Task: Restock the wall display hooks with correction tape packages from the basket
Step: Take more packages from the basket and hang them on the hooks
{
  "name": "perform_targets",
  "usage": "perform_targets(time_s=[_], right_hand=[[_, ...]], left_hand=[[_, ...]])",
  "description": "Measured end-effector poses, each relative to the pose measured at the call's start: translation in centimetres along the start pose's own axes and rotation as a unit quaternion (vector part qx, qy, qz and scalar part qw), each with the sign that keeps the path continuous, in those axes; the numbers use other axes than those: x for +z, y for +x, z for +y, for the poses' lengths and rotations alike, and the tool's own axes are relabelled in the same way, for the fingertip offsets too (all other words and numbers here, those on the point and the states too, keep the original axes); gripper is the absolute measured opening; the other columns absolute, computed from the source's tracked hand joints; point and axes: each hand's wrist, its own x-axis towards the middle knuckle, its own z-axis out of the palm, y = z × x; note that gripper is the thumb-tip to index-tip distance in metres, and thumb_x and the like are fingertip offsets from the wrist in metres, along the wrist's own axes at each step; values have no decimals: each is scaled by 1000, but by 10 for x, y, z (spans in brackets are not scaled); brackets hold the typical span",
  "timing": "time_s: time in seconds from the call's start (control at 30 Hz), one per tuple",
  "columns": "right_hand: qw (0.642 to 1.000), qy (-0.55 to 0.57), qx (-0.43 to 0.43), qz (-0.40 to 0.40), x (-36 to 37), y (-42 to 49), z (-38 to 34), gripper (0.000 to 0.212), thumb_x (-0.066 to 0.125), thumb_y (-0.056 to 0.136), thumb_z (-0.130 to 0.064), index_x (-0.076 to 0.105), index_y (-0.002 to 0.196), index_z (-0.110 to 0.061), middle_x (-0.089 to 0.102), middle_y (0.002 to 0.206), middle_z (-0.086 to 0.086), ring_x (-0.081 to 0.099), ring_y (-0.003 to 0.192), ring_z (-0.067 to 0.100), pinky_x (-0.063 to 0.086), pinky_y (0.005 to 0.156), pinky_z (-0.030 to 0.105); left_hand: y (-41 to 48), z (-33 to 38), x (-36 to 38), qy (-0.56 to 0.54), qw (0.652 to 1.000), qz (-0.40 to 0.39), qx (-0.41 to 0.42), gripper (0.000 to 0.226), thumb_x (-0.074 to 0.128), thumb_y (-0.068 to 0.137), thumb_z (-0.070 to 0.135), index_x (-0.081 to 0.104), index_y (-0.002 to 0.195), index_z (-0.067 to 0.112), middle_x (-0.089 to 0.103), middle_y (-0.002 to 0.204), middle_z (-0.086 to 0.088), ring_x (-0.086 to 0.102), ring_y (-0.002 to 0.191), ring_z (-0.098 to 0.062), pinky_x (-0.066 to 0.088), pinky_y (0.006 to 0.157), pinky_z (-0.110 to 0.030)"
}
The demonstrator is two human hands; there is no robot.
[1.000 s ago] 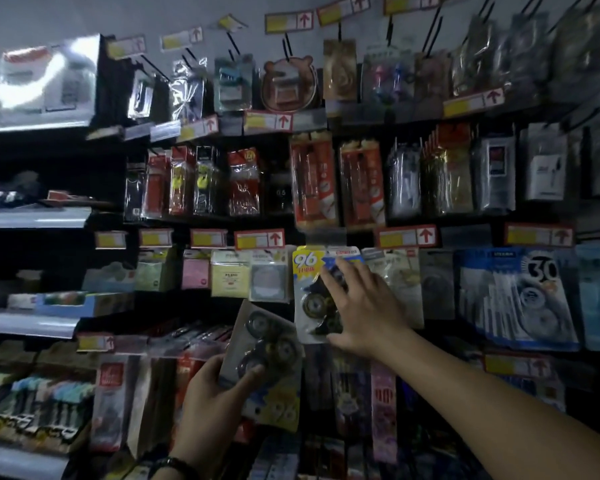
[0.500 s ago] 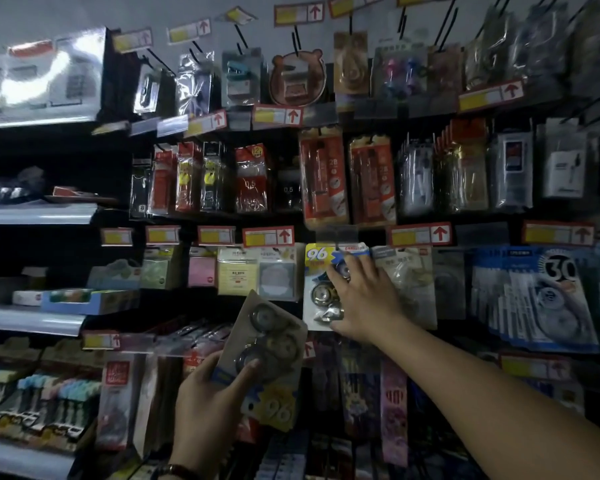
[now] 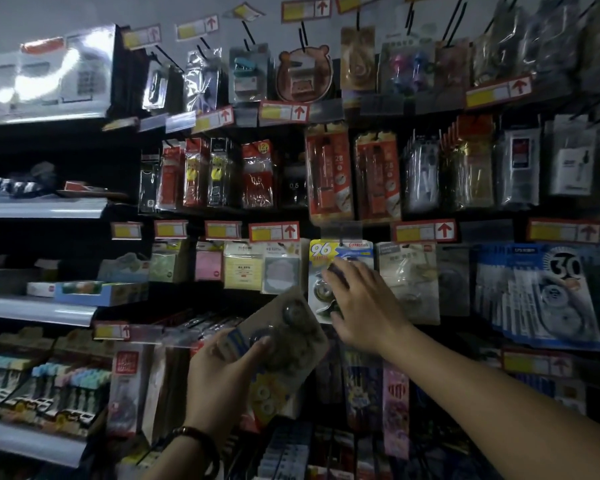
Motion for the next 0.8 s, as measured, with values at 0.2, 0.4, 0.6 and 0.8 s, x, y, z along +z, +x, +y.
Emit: perform_targets(time_s=[0.2,0.4,0.6,0.8], right_hand=[[971,27,-230,-50,-21,-34,-7,105,65,81,-64,17,165,-22,19,170,13,27,153,31,30,121,45],[979,81,-182,-38,-18,-47,-5,115,73,75,-67,16,166,-25,27,165,10,35,148,30,39,116,50],[966,253,11,44,-18,-56,2,119,83,69,-64,23,164,-26,32,153,-5,45,137,17,51,107,40],[942,312,125,11,-16,-56,-12,122,78,68,-78,17,163,-33,29,153,-12,42,141,12,49,108,37]], left_hand=[[10,10,14,19,999,-36,9,20,83,86,34,80,97,18,82,89,2,79,85,-13,61,69,-30],[20,17,19,-19,988,-146,-45,37,86,81,46,80,112,27,82,106,-2,78,99,-22,63,79,-41],[14,12,15,-247,929,-221,-162,29,70,86,6,74,114,11,76,107,-13,76,82,-22,65,83,-37],[-3,4,45,-183,950,-202,-149,23,57,106,16,71,125,16,74,127,-17,73,114,-42,55,102,-61]])
